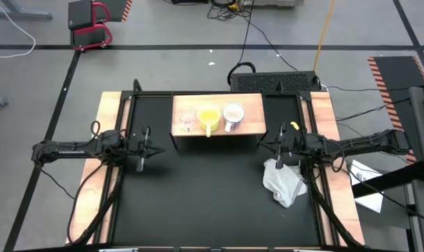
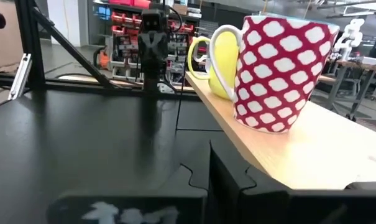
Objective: Stack small to large cups/mugs on shelf
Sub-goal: Return to Home Position
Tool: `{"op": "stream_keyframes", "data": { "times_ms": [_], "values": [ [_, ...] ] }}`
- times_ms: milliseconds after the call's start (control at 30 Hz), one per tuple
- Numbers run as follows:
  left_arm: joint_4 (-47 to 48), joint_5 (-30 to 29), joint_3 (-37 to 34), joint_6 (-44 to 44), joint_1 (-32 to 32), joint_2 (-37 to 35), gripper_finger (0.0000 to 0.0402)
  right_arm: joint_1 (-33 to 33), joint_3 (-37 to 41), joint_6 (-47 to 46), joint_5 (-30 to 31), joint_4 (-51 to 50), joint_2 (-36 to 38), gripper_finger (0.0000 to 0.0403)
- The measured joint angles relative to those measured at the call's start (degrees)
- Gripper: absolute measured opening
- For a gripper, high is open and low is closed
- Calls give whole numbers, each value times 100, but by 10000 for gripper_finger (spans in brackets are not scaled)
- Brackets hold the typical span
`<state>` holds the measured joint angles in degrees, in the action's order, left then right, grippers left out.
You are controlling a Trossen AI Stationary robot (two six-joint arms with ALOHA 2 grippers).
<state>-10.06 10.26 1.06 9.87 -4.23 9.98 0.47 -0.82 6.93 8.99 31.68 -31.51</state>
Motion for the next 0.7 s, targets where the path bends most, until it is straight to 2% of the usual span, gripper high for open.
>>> {"op": "stream_keyframes", "data": {
  "times_ms": [200,367,533,700],
  "values": [
    [303,-104,-48,50,-1,4,0,-76,0,41,-1,405,0,0],
    [402,84,-48,165,0,2,0,-391,0,151,-50,531,-2,0],
    [497,221,-48,213,-1,2,0,-540,-88,207,-986,369,2,0],
    [600,223,-48,306,0,2,1,-419,-343,387,-1018,-218,-10,0]
  ]
}}
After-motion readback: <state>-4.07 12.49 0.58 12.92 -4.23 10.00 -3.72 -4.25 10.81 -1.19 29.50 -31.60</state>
